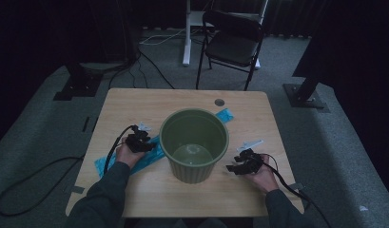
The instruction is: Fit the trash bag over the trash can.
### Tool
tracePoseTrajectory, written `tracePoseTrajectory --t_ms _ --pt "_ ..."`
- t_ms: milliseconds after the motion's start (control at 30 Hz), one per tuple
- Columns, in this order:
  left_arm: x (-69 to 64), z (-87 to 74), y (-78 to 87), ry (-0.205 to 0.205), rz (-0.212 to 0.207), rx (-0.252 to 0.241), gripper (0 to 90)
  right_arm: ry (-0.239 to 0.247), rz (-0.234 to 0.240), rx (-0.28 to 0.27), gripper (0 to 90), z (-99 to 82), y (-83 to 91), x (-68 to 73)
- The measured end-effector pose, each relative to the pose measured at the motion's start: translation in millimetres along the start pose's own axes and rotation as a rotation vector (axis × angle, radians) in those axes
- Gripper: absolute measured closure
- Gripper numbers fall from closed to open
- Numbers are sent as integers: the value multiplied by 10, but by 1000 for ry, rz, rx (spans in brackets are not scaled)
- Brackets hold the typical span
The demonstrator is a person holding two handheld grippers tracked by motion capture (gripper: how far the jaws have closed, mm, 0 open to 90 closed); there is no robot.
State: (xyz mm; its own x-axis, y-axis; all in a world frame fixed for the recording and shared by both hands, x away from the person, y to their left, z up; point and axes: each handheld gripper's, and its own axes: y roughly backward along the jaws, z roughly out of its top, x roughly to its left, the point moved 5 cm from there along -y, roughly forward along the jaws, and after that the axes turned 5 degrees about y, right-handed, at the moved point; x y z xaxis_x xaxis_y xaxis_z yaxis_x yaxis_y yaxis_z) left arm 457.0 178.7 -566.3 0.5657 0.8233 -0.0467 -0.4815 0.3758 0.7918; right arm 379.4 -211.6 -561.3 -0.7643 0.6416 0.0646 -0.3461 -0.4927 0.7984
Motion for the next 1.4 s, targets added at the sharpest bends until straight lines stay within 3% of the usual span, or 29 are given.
tracePoseTrajectory --t_ms 400,500,667,933,1100,1400 --pt "-115 8 7 -62 -22 19 886 13 23 -3 448 42 -8 40" --pt "-99 7 25 -47 -39 14 892 16 35 -5 458 68 -14 49" --pt "-112 64 134 -31 -65 -39 891 31 43 -20 476 157 -7 76" --pt "-154 167 307 -46 -76 -102 891 47 40 -46 508 322 -40 86" --pt "-131 237 433 -42 -79 -145 892 21 33 -74 526 373 -11 36" --pt "-124 437 701 -50 -99 -228 892 20 42 -101 543 460 -20 43"
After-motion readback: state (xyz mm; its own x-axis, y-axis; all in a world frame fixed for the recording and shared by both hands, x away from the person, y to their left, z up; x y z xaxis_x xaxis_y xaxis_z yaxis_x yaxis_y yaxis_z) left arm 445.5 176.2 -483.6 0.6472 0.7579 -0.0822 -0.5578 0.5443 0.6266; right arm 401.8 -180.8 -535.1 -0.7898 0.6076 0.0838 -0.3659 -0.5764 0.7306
